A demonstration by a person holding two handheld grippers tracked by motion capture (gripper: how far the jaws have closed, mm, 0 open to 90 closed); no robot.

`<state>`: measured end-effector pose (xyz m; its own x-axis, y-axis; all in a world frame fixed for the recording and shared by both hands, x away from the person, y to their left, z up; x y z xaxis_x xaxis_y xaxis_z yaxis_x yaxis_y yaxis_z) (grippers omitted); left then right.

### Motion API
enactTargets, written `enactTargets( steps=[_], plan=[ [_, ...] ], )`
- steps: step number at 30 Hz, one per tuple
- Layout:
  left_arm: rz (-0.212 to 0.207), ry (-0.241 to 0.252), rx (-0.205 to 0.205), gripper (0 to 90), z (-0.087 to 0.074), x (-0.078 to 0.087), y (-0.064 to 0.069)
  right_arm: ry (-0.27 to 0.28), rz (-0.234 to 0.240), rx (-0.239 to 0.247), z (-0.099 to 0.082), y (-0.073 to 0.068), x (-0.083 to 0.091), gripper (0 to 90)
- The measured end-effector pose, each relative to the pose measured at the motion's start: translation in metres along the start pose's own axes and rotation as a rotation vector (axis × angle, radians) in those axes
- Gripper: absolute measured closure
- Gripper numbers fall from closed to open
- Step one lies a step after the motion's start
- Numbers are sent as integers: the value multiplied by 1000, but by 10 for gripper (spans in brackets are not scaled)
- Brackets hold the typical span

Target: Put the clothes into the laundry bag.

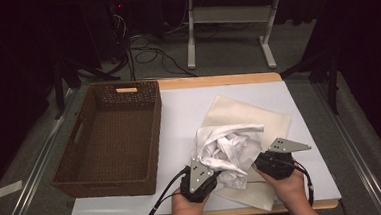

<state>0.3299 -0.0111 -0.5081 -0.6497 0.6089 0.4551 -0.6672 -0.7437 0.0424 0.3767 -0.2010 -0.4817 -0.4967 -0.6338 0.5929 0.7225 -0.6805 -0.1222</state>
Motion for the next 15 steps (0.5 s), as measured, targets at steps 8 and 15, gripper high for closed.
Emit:
enactTargets(
  steps=[8, 15],
  plan=[
    [-7, -68, -18, 750, -9, -20, 3, 0, -5, 17, 1, -3, 0, 898],
    [-12, -105, -25, 743, -14, -29, 5, 4, -6, 29, 2, -7, 1, 900]
  ],
)
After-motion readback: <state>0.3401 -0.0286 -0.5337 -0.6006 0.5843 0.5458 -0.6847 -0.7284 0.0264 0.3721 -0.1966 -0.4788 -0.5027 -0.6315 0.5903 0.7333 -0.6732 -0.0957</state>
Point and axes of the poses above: each handheld gripper's, and its own axes: x roughly backward along the jaws, z roughly out of its top, y roughly to its right, the point moved 5 cm from there along -x, roughly forward along the jaws, and after that the axes turned 7 degrees about -y, right-handed, at the moved point
